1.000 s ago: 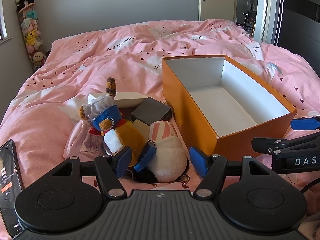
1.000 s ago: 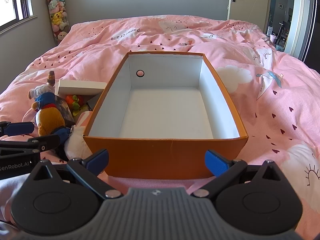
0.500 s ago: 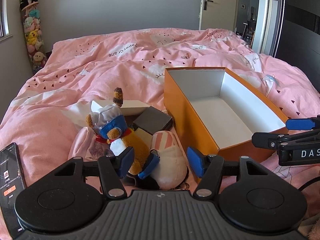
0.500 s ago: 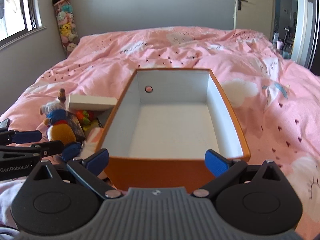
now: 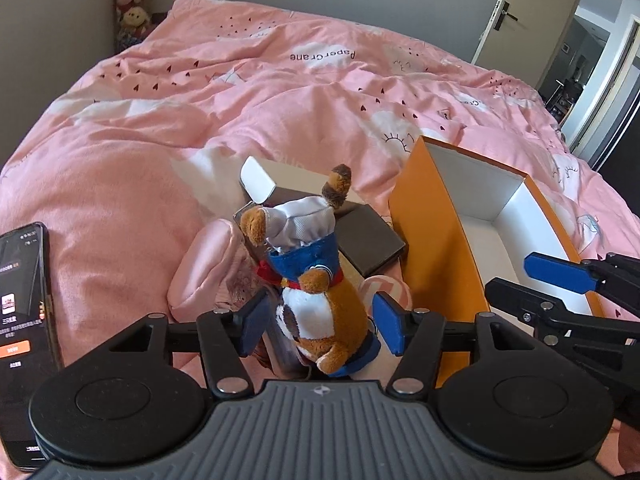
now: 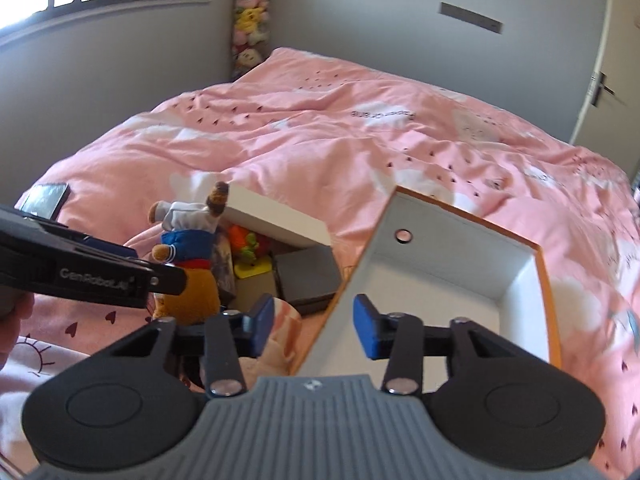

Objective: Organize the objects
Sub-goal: 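Grasp the sailor dog plush with the left tool while the right tool grasps the striped plush, then carry both plushes into the orange box and open both tools to release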

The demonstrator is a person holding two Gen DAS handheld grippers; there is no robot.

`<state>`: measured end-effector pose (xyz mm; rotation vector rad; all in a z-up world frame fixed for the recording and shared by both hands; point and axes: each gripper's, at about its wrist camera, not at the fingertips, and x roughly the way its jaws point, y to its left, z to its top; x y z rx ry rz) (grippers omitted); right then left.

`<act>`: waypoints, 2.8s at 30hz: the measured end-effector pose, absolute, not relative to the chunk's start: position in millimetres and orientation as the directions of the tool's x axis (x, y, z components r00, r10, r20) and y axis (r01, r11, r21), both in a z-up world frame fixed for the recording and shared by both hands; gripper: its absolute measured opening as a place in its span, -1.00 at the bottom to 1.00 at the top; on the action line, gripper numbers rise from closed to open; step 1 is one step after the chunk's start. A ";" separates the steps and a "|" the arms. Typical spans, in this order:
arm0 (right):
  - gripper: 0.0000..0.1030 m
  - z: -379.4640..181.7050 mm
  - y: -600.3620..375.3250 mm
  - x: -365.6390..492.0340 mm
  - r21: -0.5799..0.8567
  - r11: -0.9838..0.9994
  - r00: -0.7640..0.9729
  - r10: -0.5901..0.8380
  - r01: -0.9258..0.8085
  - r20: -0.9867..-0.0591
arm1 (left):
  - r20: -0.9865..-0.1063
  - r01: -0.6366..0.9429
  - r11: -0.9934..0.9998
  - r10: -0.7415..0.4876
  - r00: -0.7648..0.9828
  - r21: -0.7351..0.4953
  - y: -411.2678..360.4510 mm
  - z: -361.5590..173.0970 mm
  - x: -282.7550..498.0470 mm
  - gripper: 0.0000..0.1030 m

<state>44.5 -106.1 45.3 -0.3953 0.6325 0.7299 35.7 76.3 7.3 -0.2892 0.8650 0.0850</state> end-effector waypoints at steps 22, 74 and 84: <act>-0.46 26.0 -53.3 45.1 -0.045 0.625 0.441 0.496 -0.779 -0.748 | -0.785 -0.161 0.956 -0.097 0.611 -0.244 109.2 6.6 47.1 0.06; -0.12 71.8 -78.0 69.2 0.019 0.647 0.435 0.534 -0.763 -0.726 | -0.677 0.107 0.961 -0.256 0.690 -0.255 106.3 44.9 30.8 0.07; -0.12 154.5 -157.4 102.1 0.002 0.669 0.462 0.516 -0.744 -0.721 | -0.653 0.368 0.877 -0.477 0.589 -0.309 27.9 85.1 82.8 0.07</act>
